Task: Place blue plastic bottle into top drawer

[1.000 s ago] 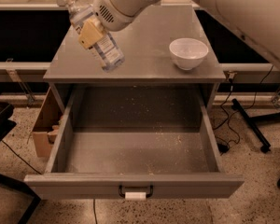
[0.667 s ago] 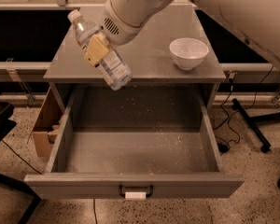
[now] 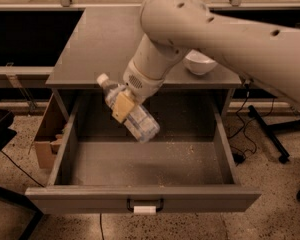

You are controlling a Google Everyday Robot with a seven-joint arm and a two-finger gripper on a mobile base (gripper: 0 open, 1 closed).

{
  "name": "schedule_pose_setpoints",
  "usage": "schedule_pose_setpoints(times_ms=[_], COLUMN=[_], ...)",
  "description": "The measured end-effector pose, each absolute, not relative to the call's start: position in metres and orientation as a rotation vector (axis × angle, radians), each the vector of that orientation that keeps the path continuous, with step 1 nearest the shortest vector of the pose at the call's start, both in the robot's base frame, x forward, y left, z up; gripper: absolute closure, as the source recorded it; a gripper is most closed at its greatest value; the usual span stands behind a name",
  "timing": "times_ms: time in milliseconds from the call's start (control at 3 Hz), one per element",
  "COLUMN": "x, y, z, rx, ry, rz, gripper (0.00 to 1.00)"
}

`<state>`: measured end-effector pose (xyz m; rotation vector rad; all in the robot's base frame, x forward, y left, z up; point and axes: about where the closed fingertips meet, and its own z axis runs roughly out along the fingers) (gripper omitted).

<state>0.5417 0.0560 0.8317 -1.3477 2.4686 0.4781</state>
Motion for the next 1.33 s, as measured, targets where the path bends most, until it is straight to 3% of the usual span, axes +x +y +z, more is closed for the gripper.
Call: schedule_pose_setpoints(times_ms=[667, 1333], x=[0.535, 0.547], y=[0.017, 0.013], z=[0.702, 0.609], rx=[-1.53, -1.626], ry=[2.639, 2.689], rz=[0.4, 0.277], gripper=[1.0, 1.0])
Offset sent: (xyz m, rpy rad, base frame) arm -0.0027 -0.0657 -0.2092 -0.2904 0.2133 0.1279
